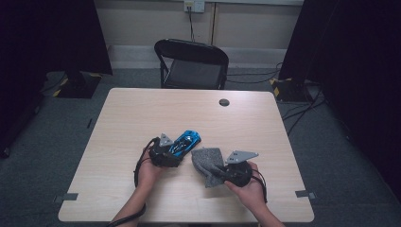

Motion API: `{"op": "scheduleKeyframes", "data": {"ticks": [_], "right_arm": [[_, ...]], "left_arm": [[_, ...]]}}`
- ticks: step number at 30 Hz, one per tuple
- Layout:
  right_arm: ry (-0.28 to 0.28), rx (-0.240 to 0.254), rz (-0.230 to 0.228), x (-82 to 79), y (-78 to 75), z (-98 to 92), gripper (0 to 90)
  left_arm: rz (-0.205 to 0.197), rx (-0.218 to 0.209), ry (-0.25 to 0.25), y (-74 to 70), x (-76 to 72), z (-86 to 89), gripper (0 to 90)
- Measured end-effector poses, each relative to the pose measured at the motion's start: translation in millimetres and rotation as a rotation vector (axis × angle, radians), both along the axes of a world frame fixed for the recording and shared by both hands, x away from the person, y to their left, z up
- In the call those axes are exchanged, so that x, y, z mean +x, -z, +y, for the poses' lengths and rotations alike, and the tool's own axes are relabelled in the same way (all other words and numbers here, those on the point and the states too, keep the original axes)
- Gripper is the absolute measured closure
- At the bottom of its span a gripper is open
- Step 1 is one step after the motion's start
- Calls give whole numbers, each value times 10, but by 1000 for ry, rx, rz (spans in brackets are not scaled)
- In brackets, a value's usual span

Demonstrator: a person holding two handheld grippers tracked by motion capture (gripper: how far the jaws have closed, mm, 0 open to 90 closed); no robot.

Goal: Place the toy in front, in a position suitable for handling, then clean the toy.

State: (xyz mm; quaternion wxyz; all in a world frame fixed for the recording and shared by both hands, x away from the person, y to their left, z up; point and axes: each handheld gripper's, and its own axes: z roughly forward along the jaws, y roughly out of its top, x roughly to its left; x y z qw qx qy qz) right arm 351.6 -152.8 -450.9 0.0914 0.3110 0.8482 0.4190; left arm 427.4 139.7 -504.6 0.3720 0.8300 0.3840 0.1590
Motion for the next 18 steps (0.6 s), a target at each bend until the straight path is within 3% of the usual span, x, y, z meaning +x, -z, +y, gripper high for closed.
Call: {"op": "scheduleKeyframes", "data": {"ticks": [12,18], "right_arm": [[0,52,1,263,-214,74,777],[-2,53,-5,423,-256,185,777]], "left_arm": [[0,-1,-2,0,-1,-1,241],[0,-1,0,1,0,0,241]]}}
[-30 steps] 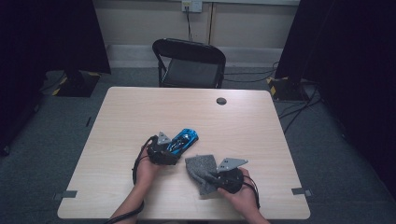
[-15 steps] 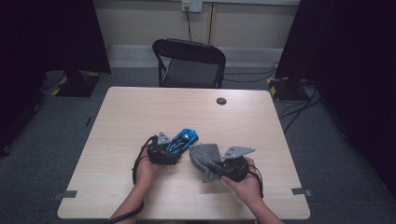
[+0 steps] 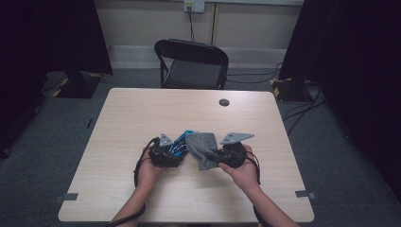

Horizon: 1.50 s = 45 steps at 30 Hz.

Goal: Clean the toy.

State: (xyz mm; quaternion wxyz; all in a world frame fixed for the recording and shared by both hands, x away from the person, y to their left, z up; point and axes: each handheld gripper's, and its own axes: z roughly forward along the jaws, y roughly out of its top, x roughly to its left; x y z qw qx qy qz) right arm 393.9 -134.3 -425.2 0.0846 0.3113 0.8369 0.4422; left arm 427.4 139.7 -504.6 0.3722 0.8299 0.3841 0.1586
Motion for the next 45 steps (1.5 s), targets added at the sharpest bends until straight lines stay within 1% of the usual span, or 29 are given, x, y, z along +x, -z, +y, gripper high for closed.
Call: {"op": "scheduleKeyframes", "data": {"ticks": [3,6,8,9,12,14,16,18,19,22,24,26,28,31,34,39,45], "right_arm": [[-8,-21,-8,66,-1,81,777],[-20,-29,-15,125,-5,167,776],[-42,-27,-21,166,-4,234,776],[-53,-43,-26,185,-7,274,776],[-109,-74,-52,242,-20,405,776],[-156,-94,-56,269,-24,510,775],[-191,-123,-57,293,-16,610,776],[-220,-136,-52,316,9,688,775],[-238,-144,-42,331,35,732,775],[-259,-177,-29,358,102,809,775],[-263,-195,-25,383,140,841,775],[-265,-194,-12,417,173,852,774],[-256,-193,9,452,209,855,775],[-252,-190,26,486,248,851,775],[-249,-194,28,506,270,848,775],[-230,-213,30,534,292,834,775],[-213,-209,39,570,305,795,775]], "left_arm": [[0,0,0,0,0,0,241],[0,1,-1,0,0,0,241],[0,1,-1,0,0,0,241],[0,1,-1,0,0,0,241],[0,0,-1,0,0,0,241],[-1,2,0,-1,0,1,241],[-1,-3,-3,1,-1,-2,241],[-1,-2,-3,1,-1,-2,241],[-1,-1,-2,0,0,-1,241],[-1,-2,-3,1,-1,-2,241],[-1,-3,-4,2,-1,-3,241],[-1,0,-1,0,0,-1,241],[-1,1,0,0,0,0,241],[-1,2,0,-1,0,1,241],[-1,2,0,-1,0,1,241],[-1,2,0,-1,-1,1,241],[0,-1,-2,0,-2,-1,241]]}}
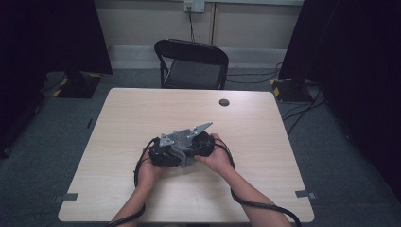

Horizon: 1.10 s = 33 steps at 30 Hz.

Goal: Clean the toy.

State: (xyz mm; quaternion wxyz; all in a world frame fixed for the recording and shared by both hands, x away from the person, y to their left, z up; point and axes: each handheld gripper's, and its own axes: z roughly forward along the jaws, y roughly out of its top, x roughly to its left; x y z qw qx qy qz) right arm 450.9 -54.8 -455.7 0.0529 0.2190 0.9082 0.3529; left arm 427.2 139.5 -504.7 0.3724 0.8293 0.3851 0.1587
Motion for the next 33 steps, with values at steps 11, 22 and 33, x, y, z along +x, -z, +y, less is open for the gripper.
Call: {"op": "scheduleKeyframes", "data": {"ticks": [11,22,33], "right_arm": [[68,5,16,160,7,-140,774],[116,10,25,295,18,-213,774],[162,5,35,407,23,-272,775]], "left_arm": [[-1,2,2,-1,1,2,241],[-1,2,2,-1,1,1,241],[-1,2,1,-1,1,1,241]]}}
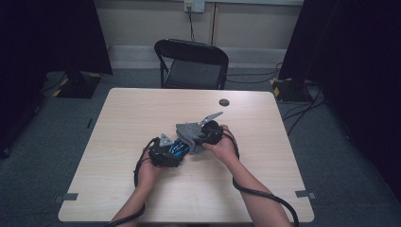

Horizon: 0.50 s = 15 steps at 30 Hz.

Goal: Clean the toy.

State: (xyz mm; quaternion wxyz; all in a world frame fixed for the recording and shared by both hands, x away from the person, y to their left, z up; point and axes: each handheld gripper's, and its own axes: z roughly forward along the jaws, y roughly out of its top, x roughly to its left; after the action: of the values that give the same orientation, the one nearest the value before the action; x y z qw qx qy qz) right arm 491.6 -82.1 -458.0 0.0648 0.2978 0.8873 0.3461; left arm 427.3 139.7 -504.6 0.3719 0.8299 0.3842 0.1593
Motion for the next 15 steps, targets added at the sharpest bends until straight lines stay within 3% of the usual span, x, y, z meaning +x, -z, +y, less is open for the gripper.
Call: {"op": "scheduleKeyframes", "data": {"ticks": [15], "right_arm": [[52,-14,8,101,21,-95,775]], "left_arm": [[0,0,0,0,0,0,241]]}}
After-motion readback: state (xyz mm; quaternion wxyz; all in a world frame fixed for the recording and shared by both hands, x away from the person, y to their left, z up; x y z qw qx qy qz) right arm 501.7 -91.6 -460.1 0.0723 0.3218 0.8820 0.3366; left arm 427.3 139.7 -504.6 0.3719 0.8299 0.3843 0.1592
